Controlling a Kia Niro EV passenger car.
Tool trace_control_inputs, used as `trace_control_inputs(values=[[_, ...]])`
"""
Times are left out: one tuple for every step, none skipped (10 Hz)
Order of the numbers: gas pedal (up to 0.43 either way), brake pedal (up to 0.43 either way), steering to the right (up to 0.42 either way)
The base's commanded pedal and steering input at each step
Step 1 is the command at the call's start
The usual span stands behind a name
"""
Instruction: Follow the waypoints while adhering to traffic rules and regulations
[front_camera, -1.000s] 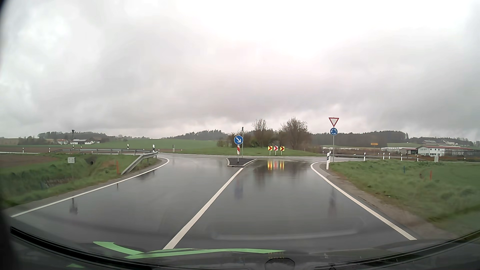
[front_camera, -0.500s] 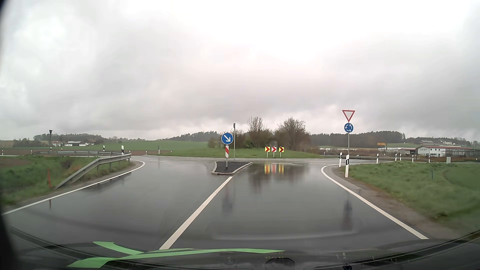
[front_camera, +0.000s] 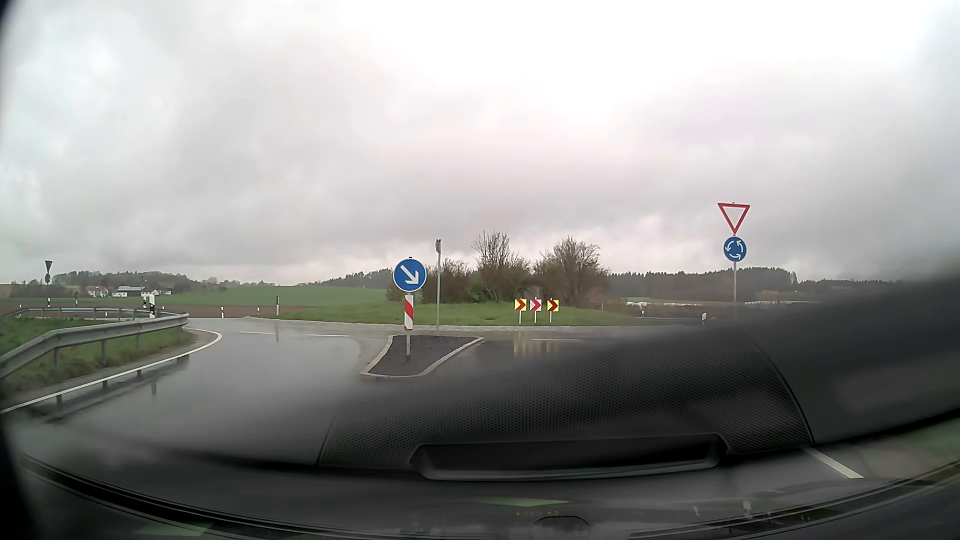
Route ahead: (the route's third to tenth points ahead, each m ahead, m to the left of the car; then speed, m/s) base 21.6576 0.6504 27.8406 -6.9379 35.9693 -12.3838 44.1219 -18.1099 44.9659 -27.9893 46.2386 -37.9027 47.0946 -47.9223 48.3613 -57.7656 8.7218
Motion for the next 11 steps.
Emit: trace_control_inputs(values=[[0.0, 0.183, 0.046], [0.0, 0.183, 0.054], [0.0, 0.171, 0.061], [0.0, 0.134, 0.065], [0.0, 0.061, 0.067], [0.0, 0.018, 0.073], [0.0, 0.0, 0.081], [0.0, 0.0, 0.091], [0.0, 0.0, 0.093], [0.0, 0.0, 0.092], [0.0, 0.0, 0.092]])
